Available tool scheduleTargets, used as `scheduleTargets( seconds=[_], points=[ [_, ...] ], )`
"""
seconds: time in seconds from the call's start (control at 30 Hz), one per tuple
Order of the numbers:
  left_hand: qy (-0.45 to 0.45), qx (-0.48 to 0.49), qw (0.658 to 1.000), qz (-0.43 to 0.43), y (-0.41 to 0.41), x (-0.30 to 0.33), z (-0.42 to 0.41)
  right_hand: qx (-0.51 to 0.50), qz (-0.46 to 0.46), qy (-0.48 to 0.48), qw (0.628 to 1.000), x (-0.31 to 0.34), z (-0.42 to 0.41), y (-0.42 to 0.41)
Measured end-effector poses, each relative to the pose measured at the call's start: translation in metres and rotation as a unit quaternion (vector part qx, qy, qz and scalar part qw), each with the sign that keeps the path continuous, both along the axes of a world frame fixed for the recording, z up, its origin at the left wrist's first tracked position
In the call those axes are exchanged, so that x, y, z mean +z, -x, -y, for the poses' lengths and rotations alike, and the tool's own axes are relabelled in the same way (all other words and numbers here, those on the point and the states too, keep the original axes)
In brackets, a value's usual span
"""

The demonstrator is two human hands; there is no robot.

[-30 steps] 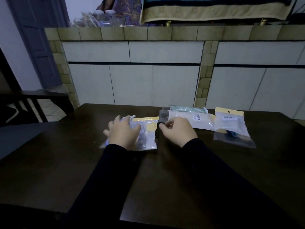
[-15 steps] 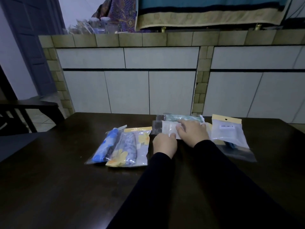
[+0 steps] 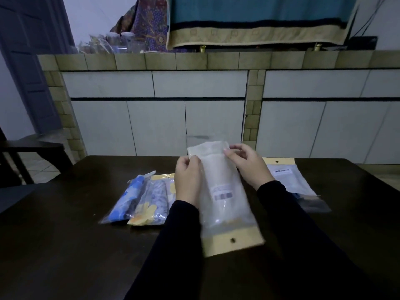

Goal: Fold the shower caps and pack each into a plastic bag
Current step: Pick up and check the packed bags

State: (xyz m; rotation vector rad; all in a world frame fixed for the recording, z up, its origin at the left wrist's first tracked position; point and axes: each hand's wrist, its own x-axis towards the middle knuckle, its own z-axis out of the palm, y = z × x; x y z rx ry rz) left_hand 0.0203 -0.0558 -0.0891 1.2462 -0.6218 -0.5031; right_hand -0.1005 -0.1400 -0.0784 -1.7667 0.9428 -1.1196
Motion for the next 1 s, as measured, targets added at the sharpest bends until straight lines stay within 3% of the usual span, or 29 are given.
scheduleTargets(
  seconds=[0.1,0.23,0.37,0.63,0.73,0.83,1.0],
  points=[
    [-0.01,-0.058,0.998,-0.028,-0.003,-0.002,-0.003,0.068,0.048,-0.092,0.992,-0.001,-0.003,0.002],
    [-0.006,-0.125,0.992,-0.02,-0.003,-0.006,-0.006,0.111,0.111,-0.136,0.978,-0.005,-0.006,0.007],
    [-0.002,-0.155,0.986,-0.063,-0.003,-0.005,-0.008,0.127,0.142,-0.158,0.969,-0.013,-0.006,0.007],
    [0.029,-0.226,0.97,-0.085,-0.009,-0.004,-0.013,0.155,0.188,-0.172,0.954,-0.017,-0.009,0.007],
    [-0.001,-0.221,0.972,-0.082,-0.01,-0.004,-0.013,0.148,0.202,-0.177,0.952,-0.018,-0.007,0.011],
    [-0.028,-0.227,0.97,-0.078,-0.009,-0.003,-0.013,0.154,0.184,-0.154,0.959,-0.02,-0.007,0.016],
    [-0.033,-0.256,0.955,-0.149,-0.01,0.003,-0.016,0.169,0.136,-0.119,0.969,-0.023,-0.011,0.016]
  ],
)
